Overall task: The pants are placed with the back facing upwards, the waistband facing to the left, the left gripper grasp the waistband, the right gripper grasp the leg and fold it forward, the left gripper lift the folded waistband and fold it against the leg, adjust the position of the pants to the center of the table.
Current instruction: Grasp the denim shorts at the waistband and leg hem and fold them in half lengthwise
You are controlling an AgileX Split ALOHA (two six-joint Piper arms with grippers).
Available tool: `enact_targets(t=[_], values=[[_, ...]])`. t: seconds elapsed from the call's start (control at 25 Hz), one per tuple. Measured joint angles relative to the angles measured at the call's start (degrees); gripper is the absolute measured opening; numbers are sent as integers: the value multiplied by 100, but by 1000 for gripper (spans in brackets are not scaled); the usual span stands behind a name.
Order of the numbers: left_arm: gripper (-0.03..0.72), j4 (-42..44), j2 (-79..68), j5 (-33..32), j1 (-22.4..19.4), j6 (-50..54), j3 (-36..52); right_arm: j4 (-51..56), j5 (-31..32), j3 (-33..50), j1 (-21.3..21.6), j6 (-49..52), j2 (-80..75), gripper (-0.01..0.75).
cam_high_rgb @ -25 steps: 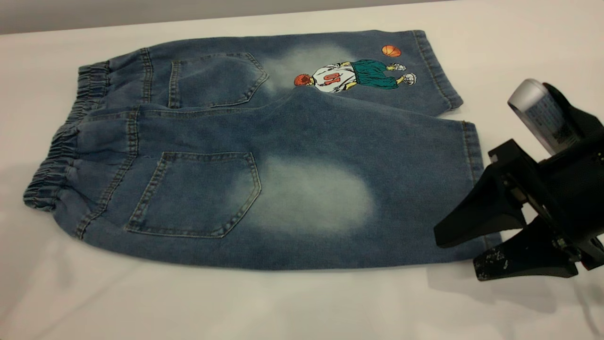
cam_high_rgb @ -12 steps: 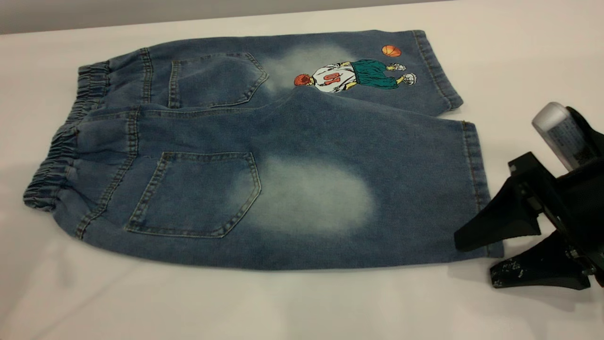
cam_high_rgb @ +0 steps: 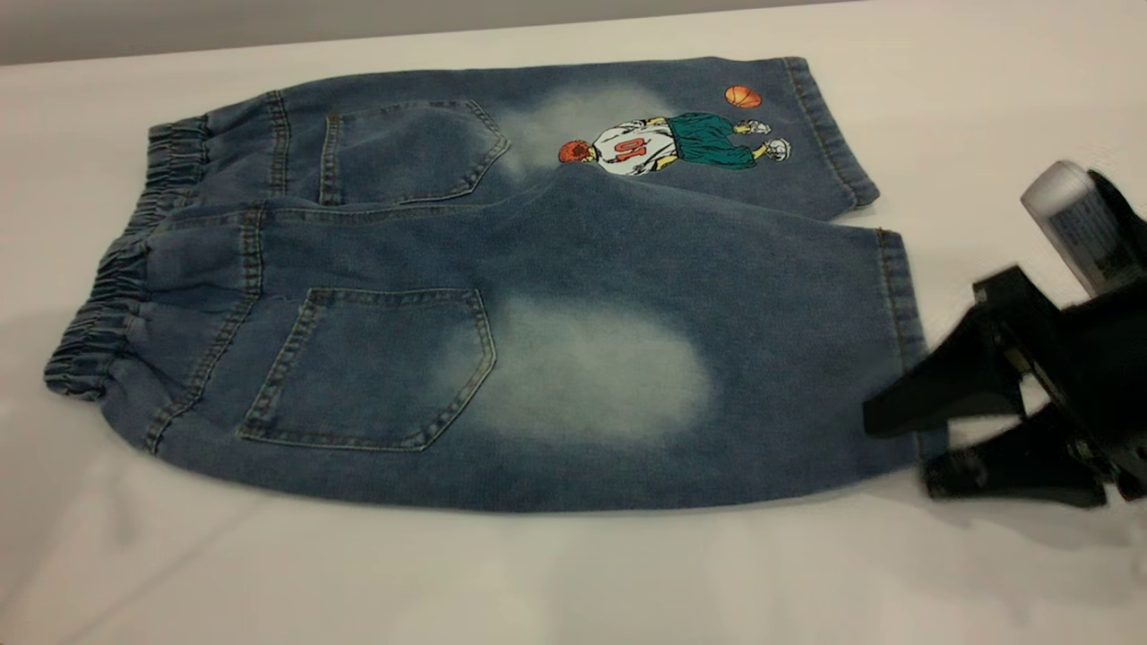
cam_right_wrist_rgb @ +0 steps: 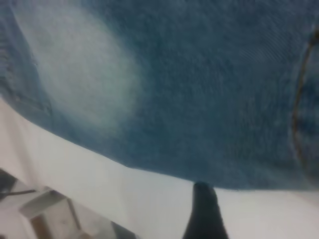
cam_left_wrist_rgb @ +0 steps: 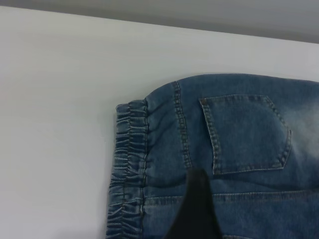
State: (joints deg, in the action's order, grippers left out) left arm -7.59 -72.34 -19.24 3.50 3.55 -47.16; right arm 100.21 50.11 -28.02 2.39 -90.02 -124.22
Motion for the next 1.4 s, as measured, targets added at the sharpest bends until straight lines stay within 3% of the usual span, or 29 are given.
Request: enact_targets(t=[0.2, 0.32, 0.44, 0.6, 0.88, 1.04, 1.24, 1.4], values=[[539, 0, -3, 0, 0, 0, 0, -14, 904, -47, 0, 0, 0, 435], [539, 0, -6, 0, 0, 0, 0, -14, 990, -47, 0, 0, 0, 435], [539, 0, -6, -5, 0, 0, 0, -14, 705, -47, 0, 0, 0, 435], [539, 0, -6, -5, 0, 0, 0, -19, -207, -47, 0, 0, 0, 435], [539, 0, -6, -5, 0, 0, 0, -42, -453, -59, 0, 0, 5, 433], [539, 0, -6, -5, 0, 0, 0, -22, -121, -146, 0, 5, 0, 433], [539, 0, -6, -5, 0, 0, 0, -14, 857, -216, 0, 5, -5, 433], [539, -5, -6, -5, 0, 0, 0, -20, 983, -216, 0, 5, -5, 433]])
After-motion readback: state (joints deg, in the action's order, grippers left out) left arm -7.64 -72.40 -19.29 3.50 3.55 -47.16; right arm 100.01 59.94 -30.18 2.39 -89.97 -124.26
